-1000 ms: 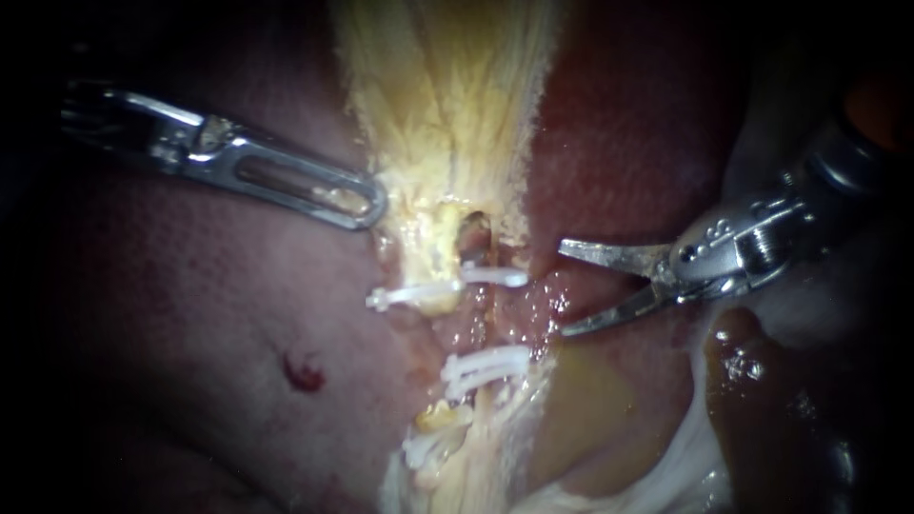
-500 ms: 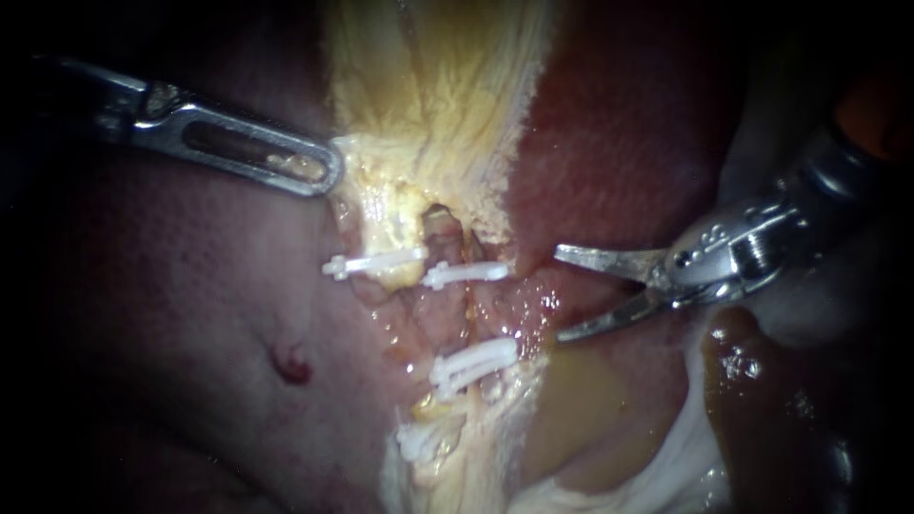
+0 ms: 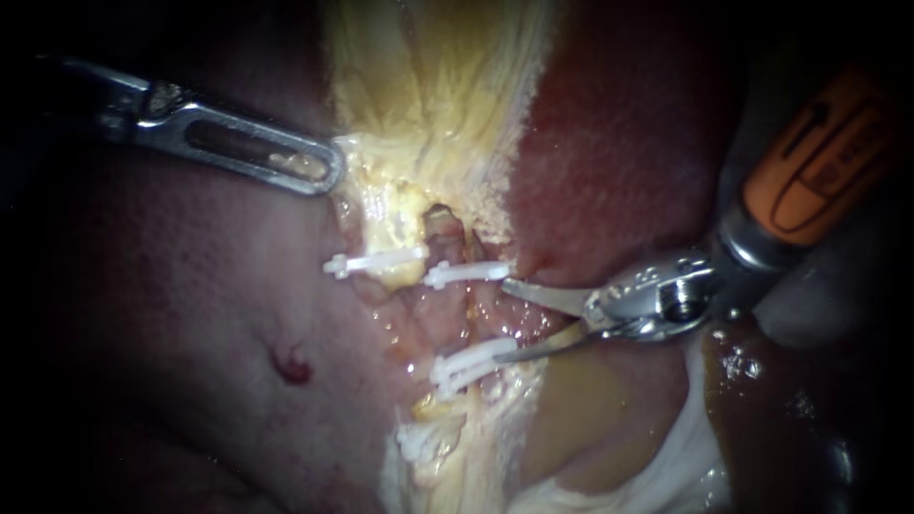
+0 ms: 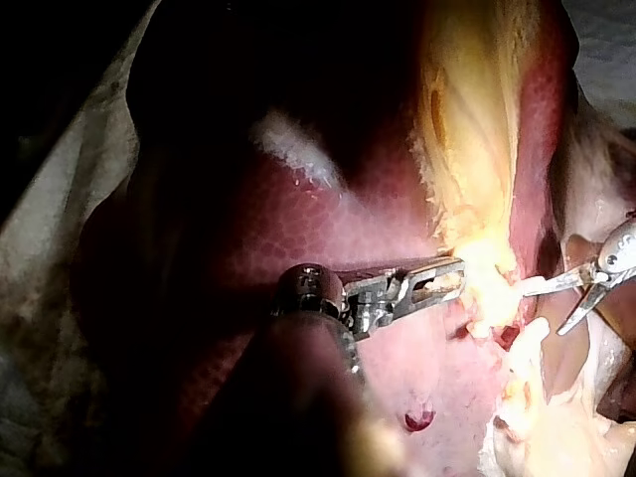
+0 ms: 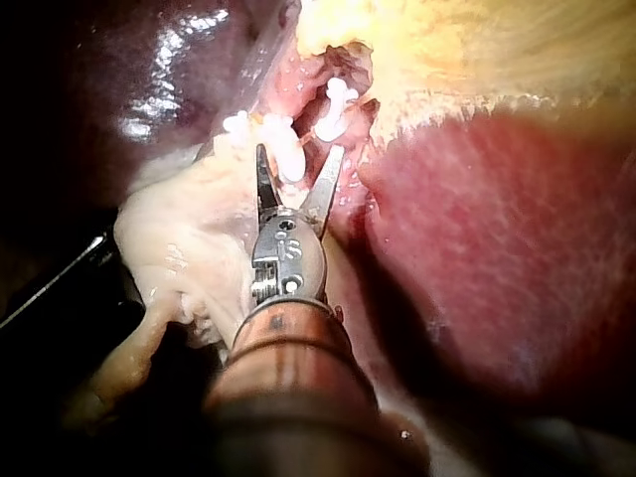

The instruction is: Go to the cutting position right tube

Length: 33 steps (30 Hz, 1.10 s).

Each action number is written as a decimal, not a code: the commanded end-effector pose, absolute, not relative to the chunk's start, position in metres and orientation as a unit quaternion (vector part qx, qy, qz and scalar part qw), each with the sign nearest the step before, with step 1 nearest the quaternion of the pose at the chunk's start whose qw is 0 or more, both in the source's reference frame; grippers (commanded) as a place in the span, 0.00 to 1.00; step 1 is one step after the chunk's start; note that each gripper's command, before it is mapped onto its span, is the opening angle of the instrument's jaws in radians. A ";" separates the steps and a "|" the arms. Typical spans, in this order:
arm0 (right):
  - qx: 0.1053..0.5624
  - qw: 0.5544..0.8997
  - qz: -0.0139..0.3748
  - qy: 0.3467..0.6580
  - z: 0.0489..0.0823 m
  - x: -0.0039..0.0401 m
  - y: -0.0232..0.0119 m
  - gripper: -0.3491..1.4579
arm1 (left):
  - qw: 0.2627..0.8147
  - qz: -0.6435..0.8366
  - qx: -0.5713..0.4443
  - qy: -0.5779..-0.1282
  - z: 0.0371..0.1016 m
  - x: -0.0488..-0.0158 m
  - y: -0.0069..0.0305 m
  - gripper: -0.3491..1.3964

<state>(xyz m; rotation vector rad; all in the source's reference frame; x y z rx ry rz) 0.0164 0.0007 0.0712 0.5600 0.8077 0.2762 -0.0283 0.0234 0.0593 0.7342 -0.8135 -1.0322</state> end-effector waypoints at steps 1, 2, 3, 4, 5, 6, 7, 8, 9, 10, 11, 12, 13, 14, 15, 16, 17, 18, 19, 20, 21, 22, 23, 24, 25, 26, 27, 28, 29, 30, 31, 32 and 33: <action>0.273 0.872 0.132 0.385 0.0717 0.0167 0.0007 0.96 | 0.730 -0.469 0.333 -0.369 0.0593 -0.0283 0.0234 0.00; 0.275 0.871 0.130 0.386 0.0721 0.0170 0.0006 0.96 | 0.730 -0.469 0.333 -0.369 0.0593 -0.0283 0.0234 0.00; 0.279 0.870 0.129 0.385 0.0726 0.0174 0.0006 0.96 | 0.730 -0.469 0.333 -0.369 0.0594 -0.0283 0.0234 0.00; 0.281 0.870 0.128 0.384 0.0729 0.0176 0.0006 0.96 | 0.730 -0.468 0.333 -0.369 0.0594 -0.0283 0.0234 0.00; 0.283 0.869 0.128 0.385 0.0732 0.0179 0.0007 0.96 | 0.730 -0.468 0.333 -0.369 0.0594 -0.0283 0.0235 0.00; 0.286 0.867 0.129 0.387 0.0735 0.0182 0.0007 0.96 | 0.730 -0.468 0.334 -0.369 0.0594 -0.0283 0.0235 0.00; 0.289 0.865 0.128 0.389 0.0737 0.0184 0.0008 0.96 | 0.730 -0.468 0.333 -0.369 0.0594 -0.0283 0.0235 0.00; 0.291 0.864 0.128 0.391 0.0739 0.0186 0.0008 0.96 | 0.730 -0.468 0.333 -0.369 0.0594 -0.0283 0.0235 0.00; 0.295 0.860 0.126 0.397 0.0741 0.0188 0.0009 0.96 | 0.730 -0.468 0.333 -0.369 0.0594 -0.0283 0.0235 0.00; 0.299 0.857 0.125 0.401 0.0742 0.0190 0.0009 0.96 | 0.730 -0.468 0.333 -0.369 0.0594 -0.0283 0.0235 0.00; 0.304 0.854 0.124 0.404 0.0743 0.0191 0.0010 0.97 | 0.730 -0.468 0.333 -0.369 0.0594 -0.0283 0.0235 0.00; 0.309 0.849 0.121 0.411 0.0744 0.0193 0.0011 0.97 | 0.730 -0.468 0.333 -0.369 0.0594 -0.0283 0.0235 0.00; 0.312 0.846 0.119 0.416 0.0745 0.0195 0.0011 0.97 | 0.730 -0.468 0.333 -0.369 0.0594 -0.0283 0.0235 0.00; 0.317 0.841 0.114 0.423 0.0746 0.0196 0.0012 0.97 | 0.730 -0.468 0.333 -0.369 0.0594 -0.0283 0.0235 0.00; 0.324 0.834 0.113 0.432 0.0746 0.0198 0.0012 0.97 | 0.730 -0.468 0.333 -0.369 0.0594 -0.0283 0.0235 0.00; 0.334 0.825 0.113 0.442 0.0747 0.0200 0.0013 0.97 | 0.730 -0.468 0.333 -0.369 0.0595 -0.0283 0.0235 0.00; 0.339 0.819 0.111 0.450 0.0747 0.0201 0.0013 0.97 | 0.730 -0.468 0.333 -0.369 0.0595 -0.0283 0.0235 0.00; 0.345 0.813 0.108 0.456 0.0747 0.0203 0.0014 0.97 | 0.730 -0.468 0.333 -0.369 0.0595 -0.0283 0.0235 0.00; 0.352 0.805 0.104 0.465 0.0747 0.0204 0.0014 0.97 | 0.730 -0.468 0.333 -0.369 0.0595 -0.0283 0.0235 0.00; 0.358 0.800 0.099 0.470 0.0747 0.0206 0.0014 0.97 | 0.730 -0.468 0.333 -0.369 0.0595 -0.0282 0.0235 0.00; 0.363 0.795 0.092 0.477 0.0747 0.0207 0.0015 0.97 | 0.730 -0.468 0.333 -0.369 0.0595 -0.0282 0.0235 0.00; 0.370 0.789 0.084 0.483 0.0748 0.0208 0.0015 0.97 | 0.730 -0.468 0.333 -0.369 0.0595 -0.0282 0.0235 0.00; 0.378 0.783 0.081 0.487 0.0748 0.0209 0.0015 0.97 | 0.730 -0.468 0.333 -0.369 0.0595 -0.0282 0.0235 0.00; 0.384 0.778 0.077 0.492 0.0747 0.0210 0.0015 0.97 | 0.730 -0.468 0.333 -0.369 0.0595 -0.0282 0.0235 0.00; 0.388 0.773 0.071 0.497 0.0747 0.0212 0.0015 0.97 | 0.730 -0.468 0.333 -0.369 0.0595 -0.0282 0.0235 0.00; 0.394 0.767 0.062 0.502 0.0747 0.0213 0.0015 0.97 | 0.730 -0.468 0.333 -0.369 0.0596 -0.0282 0.0235 0.00; 0.397 0.765 0.056 0.504 0.0747 0.0214 0.0014 0.97 | 0.730 -0.468 0.333 -0.369 0.0596 -0.0282 0.0235 0.00; 0.399 0.763 0.049 0.506 0.0746 0.0215 0.0014 0.97 | 0.730 -0.468 0.333 -0.369 0.0596 -0.0282 0.0235 0.00; 0.399 0.763 0.045 0.507 0.0745 0.0216 0.0013 0.97 | 0.730 -0.468 0.333 -0.369 0.0596 -0.0282 0.0235 0.00; 0.399 0.763 0.042 0.507 0.0745 0.0217 0.0013 0.97 | 0.730 -0.468 0.333 -0.369 0.0597 -0.0282 0.0235 0.00; 0.399 0.762 0.038 0.508 0.0744 0.0218 0.0012 0.97 | 0.730 -0.468 0.333 -0.369 0.0597 -0.0282 0.0235 0.00; 0.399 0.761 0.035 0.510 0.0744 0.0218 0.0012 0.97 | 0.730 -0.468 0.333 -0.369 0.0597 -0.0282 0.0235 0.00; 0.401 0.760 0.032 0.510 0.0745 0.0219 0.0012 0.96 | 0.730 -0.468 0.333 -0.369 0.0597 -0.0282 0.0235 0.00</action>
